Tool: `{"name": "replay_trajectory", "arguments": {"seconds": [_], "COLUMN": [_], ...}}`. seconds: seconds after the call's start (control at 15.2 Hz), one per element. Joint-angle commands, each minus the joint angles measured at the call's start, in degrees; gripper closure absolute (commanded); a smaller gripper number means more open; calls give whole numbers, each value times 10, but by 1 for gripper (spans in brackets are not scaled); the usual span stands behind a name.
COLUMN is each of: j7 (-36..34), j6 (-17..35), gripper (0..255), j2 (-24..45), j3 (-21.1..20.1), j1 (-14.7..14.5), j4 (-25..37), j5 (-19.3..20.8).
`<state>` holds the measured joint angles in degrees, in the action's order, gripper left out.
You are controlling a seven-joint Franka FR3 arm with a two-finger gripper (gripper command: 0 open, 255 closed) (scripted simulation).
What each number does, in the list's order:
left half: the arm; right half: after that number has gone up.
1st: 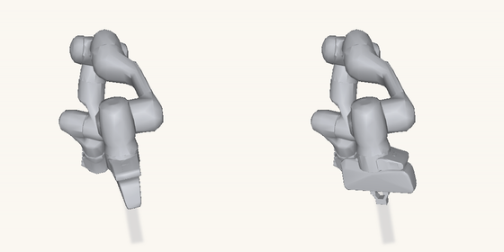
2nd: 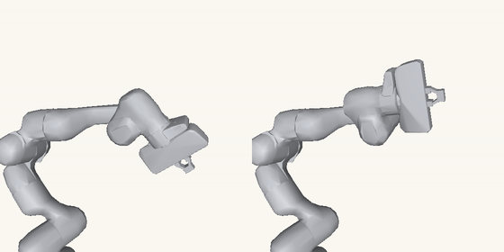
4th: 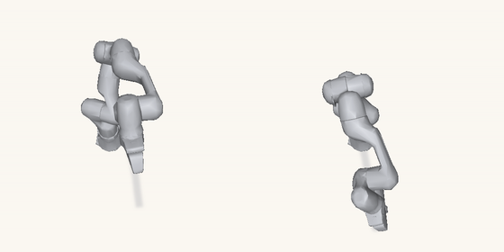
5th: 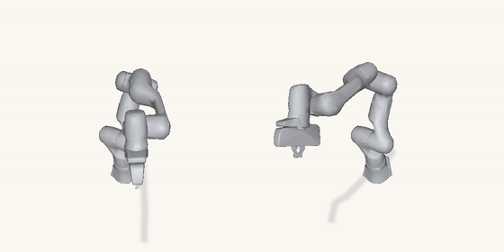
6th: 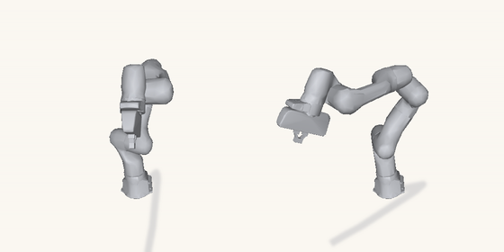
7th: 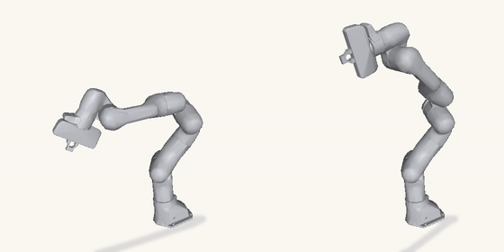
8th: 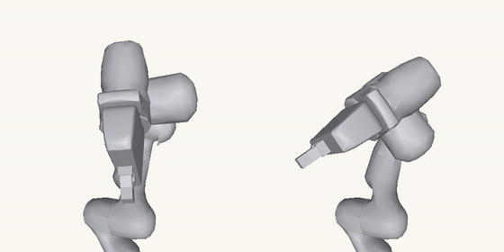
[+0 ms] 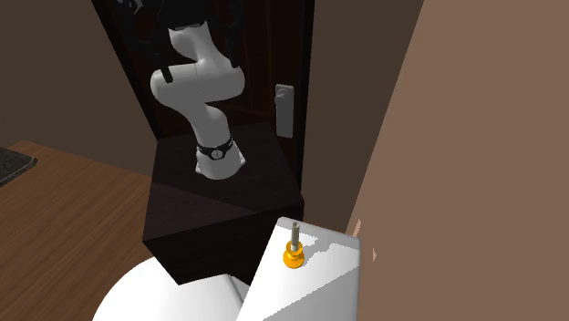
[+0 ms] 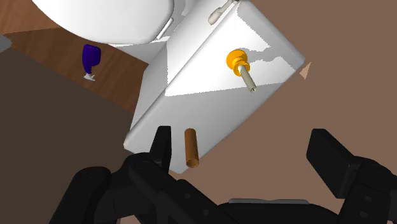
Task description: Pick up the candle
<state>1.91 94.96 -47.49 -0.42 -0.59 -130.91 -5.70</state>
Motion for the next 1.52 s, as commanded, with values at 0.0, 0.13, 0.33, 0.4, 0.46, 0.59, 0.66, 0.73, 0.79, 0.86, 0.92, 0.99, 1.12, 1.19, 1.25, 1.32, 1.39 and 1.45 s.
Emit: {"name": "replay_trajectory", "arguments": {"seconds": [0.0, 0.13, 0.33, 0.4, 0.46, 0.59, 0.66, 0.73, 0.79, 0.86, 0.92, 0.99, 1.12, 1.19, 1.25, 1.32, 1.39, 1.45], "j7": [0, 7, 16, 20, 23, 30, 33, 37, 40, 43, 47, 50, 58, 61, 65, 69, 73, 77], "j6": [0, 47, 119, 144, 169, 221, 248, 275, 303, 332, 361, 391, 453, 485, 517, 550, 583, 617], "gripper": [0, 0, 0, 0, 0, 0, 0, 0, 0, 0, 0, 0, 0, 0, 0, 0, 0, 0], "j2": [0, -9, -14, -14, -12, -6, 0, 7, 15, 25, 37, 50, 82, 101, 121, 143, 167, 192], "j3": [0, -7, -18, -21, -25, -33, -37, -40, -44, -48, -52, -56, -63, -67, -70, -74, -77, -80], "j1": [0, -6, -16, -19, -23, -30, -34, -39, -43, -47, -51, -56, -65, -69, -73, -78, -82, -86], "j4": [0, -45, -107, -127, -145, -180, -196, -212, -226, -240, -252, -264, -283, -291, -298, -304, -308, -311], "j5": [0, -4, -10, -12, -15, -20, -23, -25, -28, -31, -34, -37, -43, -45, -48, -51, -53, -55]}}
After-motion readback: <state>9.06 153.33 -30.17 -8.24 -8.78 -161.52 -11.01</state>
